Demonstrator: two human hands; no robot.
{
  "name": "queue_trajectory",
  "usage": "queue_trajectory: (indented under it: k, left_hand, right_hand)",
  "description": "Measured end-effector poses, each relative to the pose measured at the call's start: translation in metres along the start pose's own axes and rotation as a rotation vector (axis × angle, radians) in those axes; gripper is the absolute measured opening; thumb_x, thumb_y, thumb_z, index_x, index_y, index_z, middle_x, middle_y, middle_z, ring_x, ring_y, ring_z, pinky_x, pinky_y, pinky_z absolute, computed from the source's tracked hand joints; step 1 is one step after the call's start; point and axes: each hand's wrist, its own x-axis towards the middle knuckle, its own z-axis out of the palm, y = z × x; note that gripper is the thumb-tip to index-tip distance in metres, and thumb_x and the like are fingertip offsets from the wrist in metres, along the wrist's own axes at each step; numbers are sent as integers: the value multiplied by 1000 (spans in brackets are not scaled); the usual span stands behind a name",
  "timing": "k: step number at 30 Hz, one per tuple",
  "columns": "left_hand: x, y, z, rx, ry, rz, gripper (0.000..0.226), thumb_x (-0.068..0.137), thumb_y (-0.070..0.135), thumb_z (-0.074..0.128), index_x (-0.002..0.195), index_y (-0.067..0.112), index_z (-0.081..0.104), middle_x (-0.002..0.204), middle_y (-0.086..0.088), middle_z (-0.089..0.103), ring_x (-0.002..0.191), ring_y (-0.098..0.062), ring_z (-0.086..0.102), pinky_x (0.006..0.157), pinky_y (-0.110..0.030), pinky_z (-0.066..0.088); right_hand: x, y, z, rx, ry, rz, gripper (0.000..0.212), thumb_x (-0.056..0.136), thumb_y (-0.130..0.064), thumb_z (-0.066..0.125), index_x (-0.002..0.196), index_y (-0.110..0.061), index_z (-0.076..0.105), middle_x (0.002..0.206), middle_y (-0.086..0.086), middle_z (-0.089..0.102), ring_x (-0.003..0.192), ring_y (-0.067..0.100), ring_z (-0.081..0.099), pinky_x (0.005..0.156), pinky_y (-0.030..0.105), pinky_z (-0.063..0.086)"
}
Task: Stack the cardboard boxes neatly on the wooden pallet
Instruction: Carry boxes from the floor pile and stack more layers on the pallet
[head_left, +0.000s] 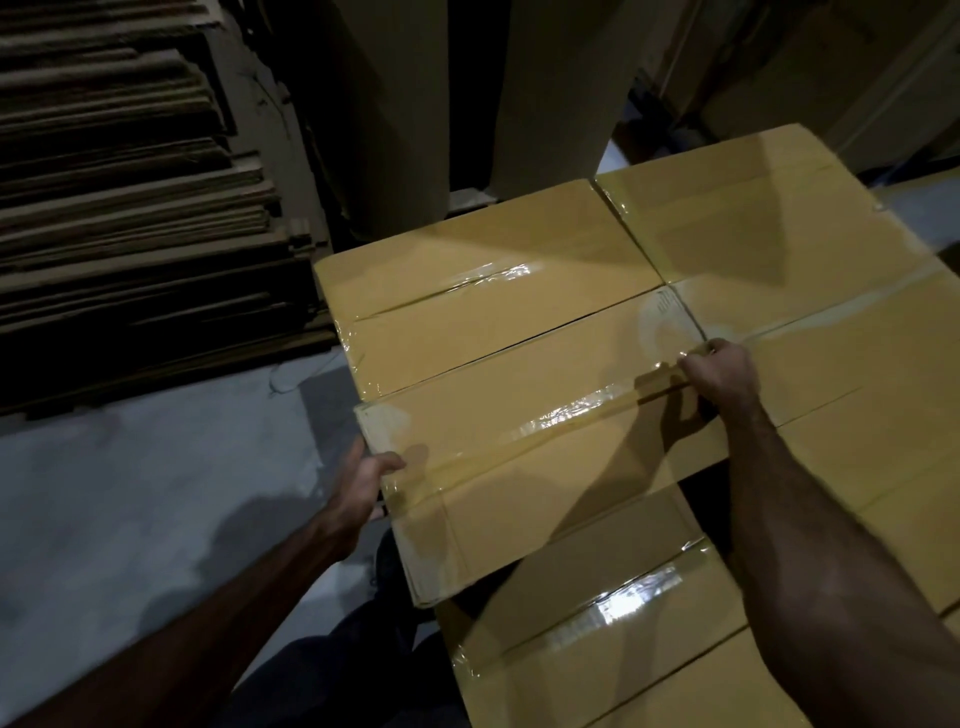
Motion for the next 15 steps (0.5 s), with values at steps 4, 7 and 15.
queue_trajectory:
  k: [4,7,15]
  left_hand:
    - [6,-2,0,8,-6,4,58,87,14,67,136,41,53,133,-2,67,120,-34,64,98,-66,54]
    - [11,-4,-1,33,-7,18,55,83,17,67,127,47,57,134,-1,68,118,-34,66,97,-66,55]
    - [26,-13,-4,47,3,12,59,80,21,68,122,60,55,132,2,68,118,-33,66,98,-67,54]
  right_hand:
    - [3,1,2,9,-7,-5,26,88,-26,68,110,-13,66,108,14,68,98,32,63,93,52,57]
    - [5,-2,4,-7,-22,9,39,91,-25,67,126,-9,64,113,12,63,105,33,60,97,51,53]
    - [2,-9,8,-32,-53,16,48,91,-29,67,133,-9,60,113,12,62,106,35,62,96,58,56]
